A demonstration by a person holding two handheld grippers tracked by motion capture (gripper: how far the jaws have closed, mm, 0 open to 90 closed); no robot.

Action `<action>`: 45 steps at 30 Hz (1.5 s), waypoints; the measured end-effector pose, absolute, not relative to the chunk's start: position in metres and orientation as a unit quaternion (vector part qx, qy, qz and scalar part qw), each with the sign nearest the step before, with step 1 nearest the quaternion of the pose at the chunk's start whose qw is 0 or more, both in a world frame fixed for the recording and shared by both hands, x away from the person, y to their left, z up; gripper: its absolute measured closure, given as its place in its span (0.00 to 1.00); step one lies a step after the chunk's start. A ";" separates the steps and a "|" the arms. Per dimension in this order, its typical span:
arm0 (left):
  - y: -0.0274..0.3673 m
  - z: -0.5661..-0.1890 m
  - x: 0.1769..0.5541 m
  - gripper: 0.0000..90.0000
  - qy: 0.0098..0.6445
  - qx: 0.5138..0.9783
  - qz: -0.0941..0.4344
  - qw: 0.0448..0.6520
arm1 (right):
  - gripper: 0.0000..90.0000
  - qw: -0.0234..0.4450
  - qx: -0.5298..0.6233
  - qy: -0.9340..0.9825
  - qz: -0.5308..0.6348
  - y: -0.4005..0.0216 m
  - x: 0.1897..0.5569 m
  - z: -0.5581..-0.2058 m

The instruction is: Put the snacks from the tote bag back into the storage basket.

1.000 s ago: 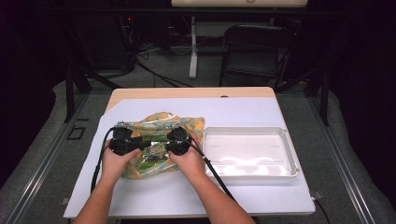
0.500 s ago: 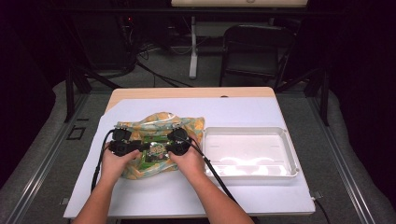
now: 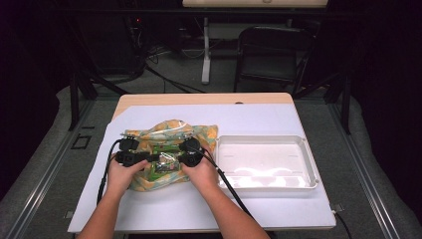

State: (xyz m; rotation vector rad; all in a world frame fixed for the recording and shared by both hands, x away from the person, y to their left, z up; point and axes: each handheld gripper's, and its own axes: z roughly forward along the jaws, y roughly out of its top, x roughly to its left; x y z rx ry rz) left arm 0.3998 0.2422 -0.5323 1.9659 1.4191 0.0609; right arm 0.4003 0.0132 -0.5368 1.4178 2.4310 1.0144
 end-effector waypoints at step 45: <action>0.236 -0.541 0.402 0.53 0.552 0.743 -0.032 0.377 | 0.87 0.073 0.481 0.801 0.350 0.009 0.399 -0.541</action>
